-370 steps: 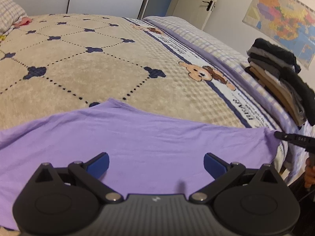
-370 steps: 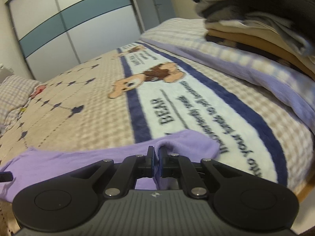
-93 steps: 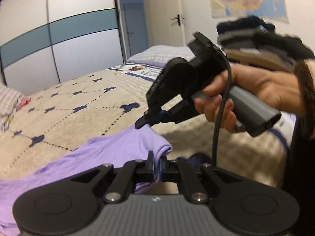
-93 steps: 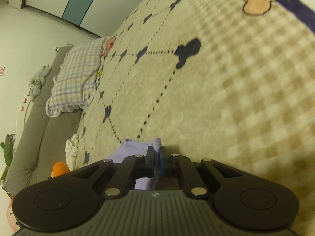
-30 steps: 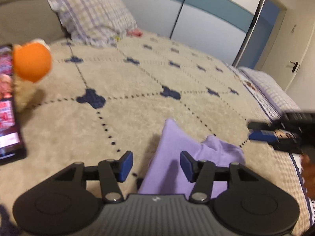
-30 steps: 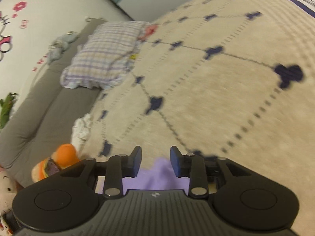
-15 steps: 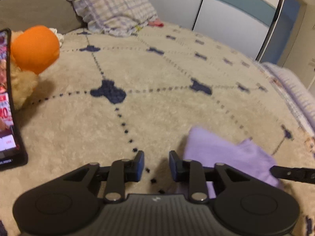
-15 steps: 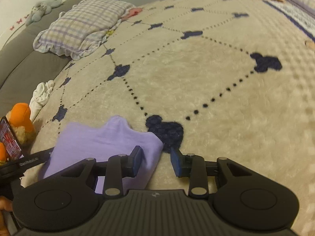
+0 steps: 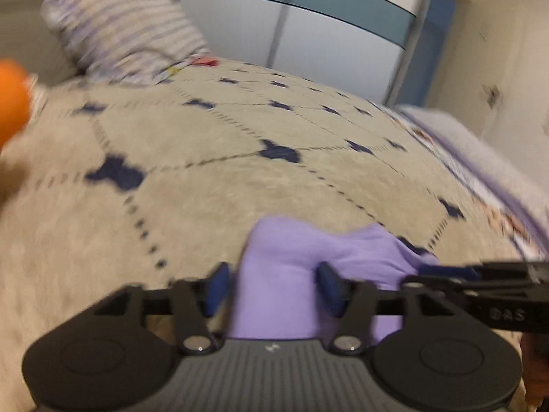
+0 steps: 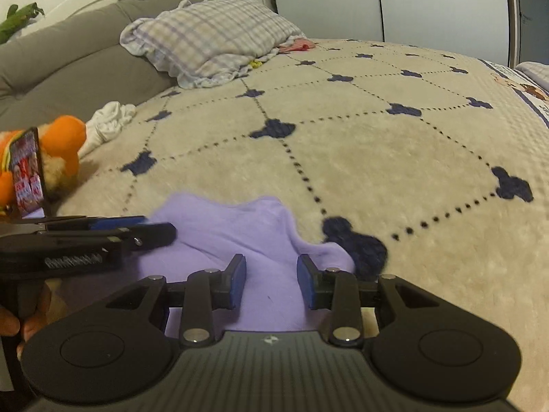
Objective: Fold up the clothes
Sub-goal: 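Grasp the folded lavender shirt with the left gripper and lift it, then carry the shirt with the left gripper onto the clothes stack and release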
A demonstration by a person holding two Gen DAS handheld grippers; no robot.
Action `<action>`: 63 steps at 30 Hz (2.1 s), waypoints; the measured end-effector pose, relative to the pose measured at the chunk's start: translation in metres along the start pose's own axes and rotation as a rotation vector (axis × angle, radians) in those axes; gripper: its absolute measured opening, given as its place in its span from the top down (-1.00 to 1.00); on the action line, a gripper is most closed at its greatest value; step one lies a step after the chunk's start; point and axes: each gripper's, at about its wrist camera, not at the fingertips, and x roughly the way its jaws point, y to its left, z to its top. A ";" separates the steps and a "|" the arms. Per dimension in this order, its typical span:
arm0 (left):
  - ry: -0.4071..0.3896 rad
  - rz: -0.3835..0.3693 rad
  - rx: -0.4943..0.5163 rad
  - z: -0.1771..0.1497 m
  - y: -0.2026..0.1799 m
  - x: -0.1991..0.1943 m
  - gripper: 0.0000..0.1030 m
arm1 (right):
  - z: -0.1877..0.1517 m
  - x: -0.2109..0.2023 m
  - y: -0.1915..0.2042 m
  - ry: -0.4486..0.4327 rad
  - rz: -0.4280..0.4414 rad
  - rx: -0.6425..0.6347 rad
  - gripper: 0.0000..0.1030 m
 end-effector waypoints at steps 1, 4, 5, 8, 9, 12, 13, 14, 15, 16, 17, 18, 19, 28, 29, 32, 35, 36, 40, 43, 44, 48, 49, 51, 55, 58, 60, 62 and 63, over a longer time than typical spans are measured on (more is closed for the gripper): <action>-0.003 0.000 -0.010 0.000 0.001 -0.002 -0.22 | 0.001 -0.002 0.000 0.004 -0.005 -0.001 0.30; 0.005 0.008 -0.003 0.002 0.000 -0.010 -0.20 | 0.005 -0.011 0.001 0.002 -0.030 -0.007 0.27; 0.009 0.007 0.000 0.003 0.000 -0.013 -0.21 | 0.005 -0.015 0.000 0.006 -0.033 -0.001 0.27; 0.045 -0.020 -0.032 0.010 0.004 -0.019 -0.22 | 0.004 -0.023 0.000 0.016 -0.029 0.018 0.26; 0.058 -0.030 -0.044 0.012 0.006 -0.021 -0.25 | 0.005 -0.026 -0.001 0.019 -0.026 0.024 0.25; 0.099 -0.061 -0.082 0.020 0.011 -0.025 -0.37 | 0.003 -0.032 0.000 0.025 -0.015 0.029 0.18; 0.115 -0.072 -0.096 0.023 0.013 -0.026 -0.42 | 0.003 -0.033 -0.001 0.030 -0.013 0.031 0.16; 0.129 -0.079 -0.103 0.026 0.015 -0.026 -0.43 | 0.002 -0.034 -0.001 0.034 -0.011 0.034 0.13; 0.141 -0.083 -0.106 0.029 0.016 -0.027 -0.45 | 0.002 -0.035 -0.002 0.041 -0.011 0.039 0.11; 0.153 -0.088 -0.109 0.032 0.017 -0.028 -0.48 | 0.002 -0.036 -0.004 0.049 -0.011 0.051 0.08; 0.166 -0.093 -0.108 0.035 0.018 -0.028 -0.49 | 0.002 -0.036 -0.006 0.057 -0.010 0.065 0.07; 0.179 -0.102 -0.106 0.037 0.018 -0.028 -0.52 | 0.001 -0.037 -0.009 0.067 -0.003 0.088 0.06; 0.193 -0.112 -0.104 0.038 0.020 -0.027 -0.53 | 0.001 -0.037 -0.013 0.077 0.006 0.113 0.04; 0.294 -0.286 -0.263 0.020 0.046 -0.003 -0.18 | -0.021 -0.029 -0.047 0.169 0.200 0.427 0.00; 0.297 -0.302 -0.291 0.017 0.048 0.001 -0.11 | -0.024 -0.026 -0.049 0.166 0.233 0.465 0.00; 0.267 -0.309 -0.347 0.010 0.049 0.009 0.08 | -0.032 -0.017 -0.049 0.114 0.279 0.538 0.13; 0.244 -0.298 -0.423 0.004 0.050 0.008 0.59 | -0.039 -0.015 -0.051 0.078 0.277 0.615 0.66; 0.230 -0.302 -0.429 0.006 0.045 0.005 0.65 | -0.037 -0.018 -0.051 0.071 0.274 0.623 0.68; 0.190 -0.322 -0.362 0.024 0.009 -0.006 0.67 | -0.021 -0.043 -0.051 0.024 0.260 0.590 0.73; 0.176 -0.350 -0.301 0.041 -0.034 -0.006 0.67 | -0.005 -0.074 -0.064 -0.042 0.251 0.572 0.73; 0.173 -0.363 -0.279 0.048 -0.051 -0.005 0.67 | 0.001 -0.085 -0.072 -0.064 0.243 0.579 0.73; 0.172 -0.448 -0.187 0.077 -0.133 0.004 0.67 | 0.013 -0.146 -0.115 -0.168 0.174 0.598 0.73; 0.174 -0.474 -0.160 0.083 -0.157 0.007 0.67 | 0.014 -0.164 -0.129 -0.194 0.148 0.601 0.73; 0.180 -0.528 -0.106 0.092 -0.208 0.011 0.67 | 0.014 -0.199 -0.157 -0.244 0.093 0.609 0.73; 0.202 -0.642 -0.015 0.099 -0.316 0.018 0.67 | 0.010 -0.273 -0.218 -0.325 -0.014 0.642 0.73; 0.228 -0.732 0.025 0.094 -0.394 0.018 0.67 | 0.005 -0.327 -0.264 -0.350 -0.098 0.647 0.73; 0.241 -0.793 0.047 0.087 -0.441 0.015 0.67 | 0.000 -0.368 -0.291 -0.365 -0.147 0.630 0.73; 0.254 -0.853 0.064 0.079 -0.485 0.008 0.67 | -0.004 -0.407 -0.317 -0.376 -0.193 0.606 0.73; 0.261 -0.881 0.068 0.075 -0.504 0.004 0.67 | -0.007 -0.426 -0.330 -0.377 -0.219 0.600 0.73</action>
